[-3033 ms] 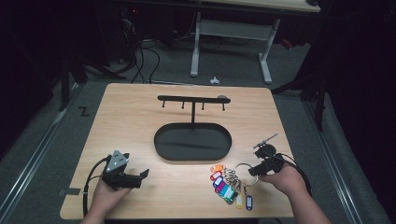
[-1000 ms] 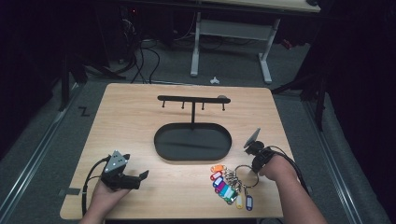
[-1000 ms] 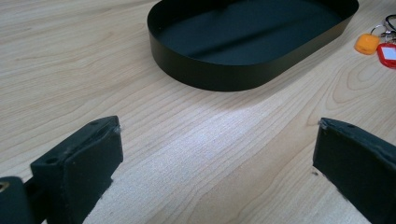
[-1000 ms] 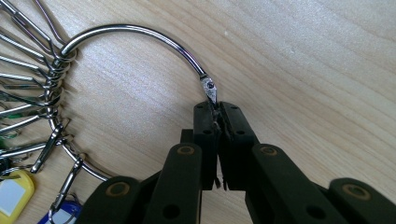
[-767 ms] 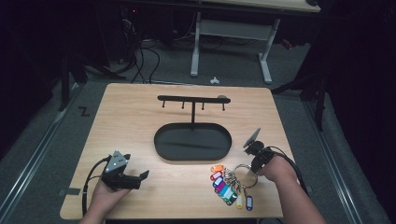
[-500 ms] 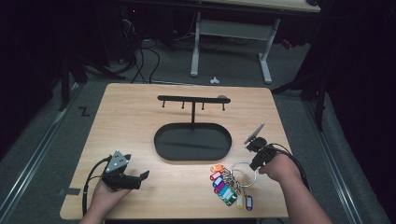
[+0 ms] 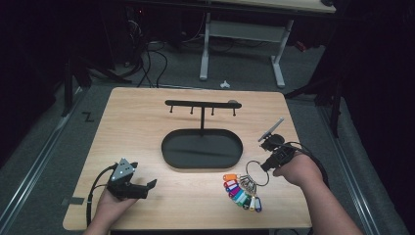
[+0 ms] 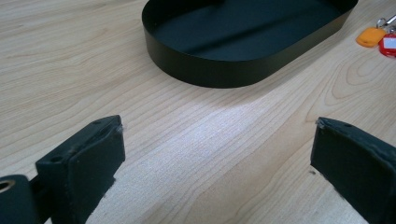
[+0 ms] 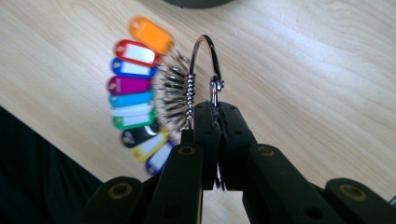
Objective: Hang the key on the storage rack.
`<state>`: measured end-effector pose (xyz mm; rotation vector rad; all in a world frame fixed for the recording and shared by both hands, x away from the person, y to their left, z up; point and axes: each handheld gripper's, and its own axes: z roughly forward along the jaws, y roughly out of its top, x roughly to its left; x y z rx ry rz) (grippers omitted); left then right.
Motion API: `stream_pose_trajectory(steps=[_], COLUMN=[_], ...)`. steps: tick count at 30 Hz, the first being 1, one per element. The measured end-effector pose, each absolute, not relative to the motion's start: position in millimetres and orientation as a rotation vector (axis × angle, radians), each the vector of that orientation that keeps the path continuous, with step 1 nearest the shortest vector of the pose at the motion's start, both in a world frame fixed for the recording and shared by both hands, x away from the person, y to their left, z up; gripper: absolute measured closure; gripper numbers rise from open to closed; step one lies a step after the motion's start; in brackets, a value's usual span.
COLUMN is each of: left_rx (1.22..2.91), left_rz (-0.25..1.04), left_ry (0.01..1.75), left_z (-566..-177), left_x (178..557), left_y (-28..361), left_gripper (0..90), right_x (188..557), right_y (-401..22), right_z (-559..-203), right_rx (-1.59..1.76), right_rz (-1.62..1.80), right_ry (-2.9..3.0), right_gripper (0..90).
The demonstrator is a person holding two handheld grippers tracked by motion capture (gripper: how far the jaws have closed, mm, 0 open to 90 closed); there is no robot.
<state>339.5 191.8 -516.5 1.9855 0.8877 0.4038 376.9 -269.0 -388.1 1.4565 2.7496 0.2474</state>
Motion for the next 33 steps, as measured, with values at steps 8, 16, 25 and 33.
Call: stream_pose_trajectory(steps=[8, 16, 25, 33], left_rx=[1.987, 1.992, 1.984, 1.977], left_rz=[0.403, 0.397, 0.397, 0.398], left_ry=[0.891, 0.886, 0.882, 0.879], left_z=[-517.1, -517.8, -517.6, -517.0], left_x=[339.7, 339.7, 339.4, 339.1], left_y=[192.2, 191.3, 191.7, 192.5], left_gripper=[4.0, 4.1, 4.1, 4.1], right_x=[374.9, 374.2, 379.1, 386.5], right_y=[-265.1, -264.5, -258.7, -248.2], right_z=[-353.9, -326.5, -299.1, -284.3], right_rx=[1.425, 1.409, 1.372, 1.337], right_rz=[0.279, 0.288, 0.298, 0.318], right_ry=[2.736, 2.713, 2.686, 2.678], right_gripper=[87.7, 87.7, 87.8, 87.7])
